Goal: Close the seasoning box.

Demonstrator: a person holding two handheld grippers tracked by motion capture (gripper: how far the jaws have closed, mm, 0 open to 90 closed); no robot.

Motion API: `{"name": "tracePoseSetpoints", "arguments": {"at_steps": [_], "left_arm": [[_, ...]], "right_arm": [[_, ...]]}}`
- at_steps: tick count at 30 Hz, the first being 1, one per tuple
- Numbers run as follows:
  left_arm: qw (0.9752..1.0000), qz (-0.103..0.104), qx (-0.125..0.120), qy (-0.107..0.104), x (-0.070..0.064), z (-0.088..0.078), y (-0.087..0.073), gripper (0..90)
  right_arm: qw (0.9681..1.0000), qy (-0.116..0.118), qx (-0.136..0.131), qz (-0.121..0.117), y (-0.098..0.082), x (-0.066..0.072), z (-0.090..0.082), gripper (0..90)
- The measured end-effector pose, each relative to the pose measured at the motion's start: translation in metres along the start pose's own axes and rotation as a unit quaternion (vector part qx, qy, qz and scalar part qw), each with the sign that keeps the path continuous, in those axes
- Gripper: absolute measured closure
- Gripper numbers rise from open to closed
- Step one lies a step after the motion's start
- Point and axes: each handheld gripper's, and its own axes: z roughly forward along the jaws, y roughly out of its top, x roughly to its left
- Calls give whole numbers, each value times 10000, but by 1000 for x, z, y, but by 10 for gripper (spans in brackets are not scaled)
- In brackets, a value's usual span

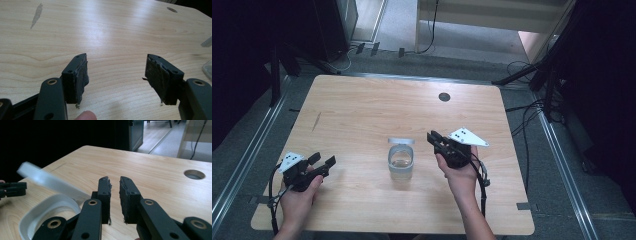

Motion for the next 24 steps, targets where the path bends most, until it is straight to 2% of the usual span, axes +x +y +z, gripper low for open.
{"name": "tracePoseSetpoints", "arguments": {"at_steps": [2,3,6,8,9,10,15,17,20,24], "left_arm": [[10000,1,-1,-9,0,0,0,348],[10000,7,-2,-9,0,0,0,347],[10000,-12,0,-7,0,0,0,347],[10000,-7,10,-4,0,0,0,346],[10000,-7,10,-4,0,0,0,347],[10000,-2,0,-1,0,0,0,346],[10000,-8,6,13,0,0,0,346],[10000,-14,0,23,0,0,0,346],[10000,-4,4,40,0,0,0,346],[10000,-1,-7,49,-1,0,0,347]], "right_arm": [[10000,-13,3,21,-3,-2,-2,778],[10000,-82,-7,7,-10,-8,-8,737],[9997,-252,-4,-50,-20,-18,-17,700],[9991,-421,-31,8,-29,-27,-27,619],[9991,-421,-31,8,-29,-27,-27,619],[9981,-613,-33,18,-38,-36,-36,517],[9958,-880,58,233,-61,-58,-57,366],[9941,-1048,132,260,-70,-64,-66,327],[9933,-1100,170,325,-76,-71,-75,280],[9901,-1317,230,438,-86,-86,-96,219]]}}
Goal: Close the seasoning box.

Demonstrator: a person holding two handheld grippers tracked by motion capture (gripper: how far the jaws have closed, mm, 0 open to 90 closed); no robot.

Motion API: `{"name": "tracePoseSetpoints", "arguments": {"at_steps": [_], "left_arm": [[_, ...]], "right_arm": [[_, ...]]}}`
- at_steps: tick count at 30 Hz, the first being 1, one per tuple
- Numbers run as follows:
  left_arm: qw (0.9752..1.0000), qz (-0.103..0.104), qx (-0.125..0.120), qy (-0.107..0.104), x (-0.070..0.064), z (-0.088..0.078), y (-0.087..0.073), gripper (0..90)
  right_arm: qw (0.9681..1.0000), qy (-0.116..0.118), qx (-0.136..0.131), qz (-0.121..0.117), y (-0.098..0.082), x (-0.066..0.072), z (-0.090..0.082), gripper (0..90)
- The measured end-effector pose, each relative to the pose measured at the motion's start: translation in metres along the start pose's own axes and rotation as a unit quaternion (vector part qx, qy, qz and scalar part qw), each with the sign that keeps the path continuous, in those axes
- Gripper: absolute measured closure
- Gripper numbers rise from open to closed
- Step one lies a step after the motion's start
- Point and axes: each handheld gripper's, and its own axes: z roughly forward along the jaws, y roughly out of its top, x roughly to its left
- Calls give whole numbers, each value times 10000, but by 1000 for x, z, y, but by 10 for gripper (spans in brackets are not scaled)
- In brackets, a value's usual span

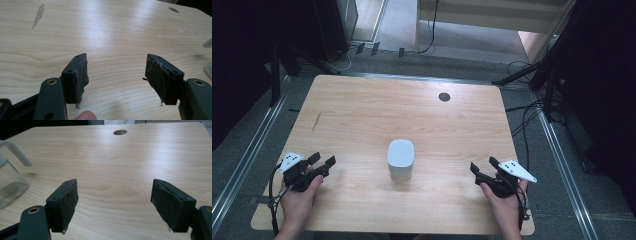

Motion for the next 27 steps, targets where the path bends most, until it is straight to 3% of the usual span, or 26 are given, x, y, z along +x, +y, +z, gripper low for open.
{"name": "tracePoseSetpoints", "arguments": {"at_steps": [2,3,13,21,27], "left_arm": [[10000,-5,-6,0,0,0,0,347],[10000,-12,-30,19,0,0,0,348],[10000,4,-28,27,0,-1,0,348],[10000,-5,-40,30,0,0,0,348],[10000,4,-53,51,0,0,0,346]], "right_arm": [[10000,-35,16,-14,-1,-3,-2,215],[9999,-149,43,-1,-6,-12,-9,217],[9981,-566,57,230,-24,-46,-37,224],[9976,-577,71,378,-38,-52,-38,230],[9972,-730,116,106,-38,-46,-37,220]]}}
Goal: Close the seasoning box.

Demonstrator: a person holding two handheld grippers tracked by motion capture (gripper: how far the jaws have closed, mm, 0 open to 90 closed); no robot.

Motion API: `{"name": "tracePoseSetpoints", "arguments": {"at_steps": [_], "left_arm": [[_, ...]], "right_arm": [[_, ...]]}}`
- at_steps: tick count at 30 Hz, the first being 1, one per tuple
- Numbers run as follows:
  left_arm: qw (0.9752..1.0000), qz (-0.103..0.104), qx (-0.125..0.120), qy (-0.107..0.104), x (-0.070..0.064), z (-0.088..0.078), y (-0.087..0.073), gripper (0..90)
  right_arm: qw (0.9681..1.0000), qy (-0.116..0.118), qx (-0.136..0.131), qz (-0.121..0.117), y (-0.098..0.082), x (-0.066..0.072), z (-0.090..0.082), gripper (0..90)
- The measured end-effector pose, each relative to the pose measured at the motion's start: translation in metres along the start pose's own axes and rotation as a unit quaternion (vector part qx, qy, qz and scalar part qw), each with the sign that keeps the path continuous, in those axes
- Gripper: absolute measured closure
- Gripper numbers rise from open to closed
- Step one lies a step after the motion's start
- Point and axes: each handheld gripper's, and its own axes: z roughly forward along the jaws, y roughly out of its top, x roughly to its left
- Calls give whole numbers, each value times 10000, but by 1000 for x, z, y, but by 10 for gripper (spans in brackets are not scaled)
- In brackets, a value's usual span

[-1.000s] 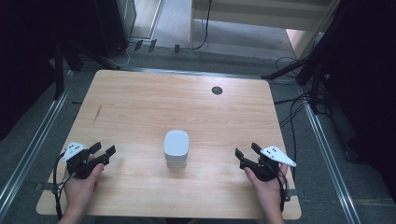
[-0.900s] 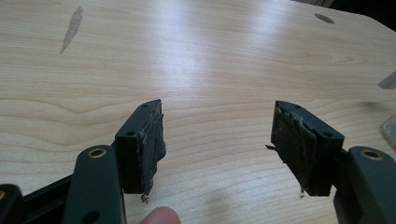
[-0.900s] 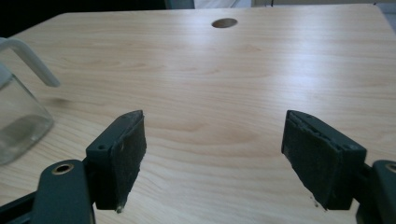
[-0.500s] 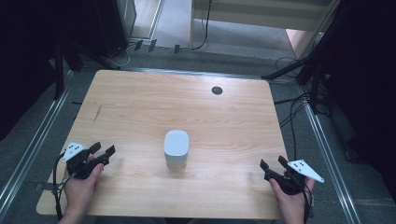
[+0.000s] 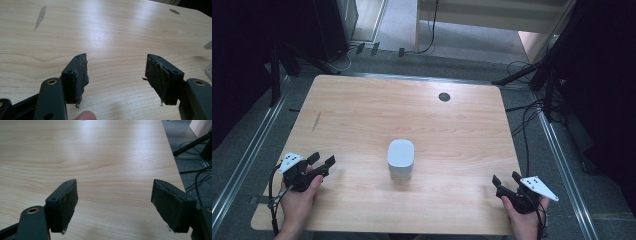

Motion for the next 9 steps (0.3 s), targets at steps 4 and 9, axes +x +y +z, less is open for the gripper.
{"name": "tracePoseSetpoints", "arguments": {"at_steps": [4,9], "left_arm": [[10000,14,-14,3,0,1,0,342],[9997,51,-169,185,-1,-2,0,338]], "right_arm": [[9999,-59,118,-33,1,1,2,221],[9999,-102,34,52,0,0,1,267]]}}
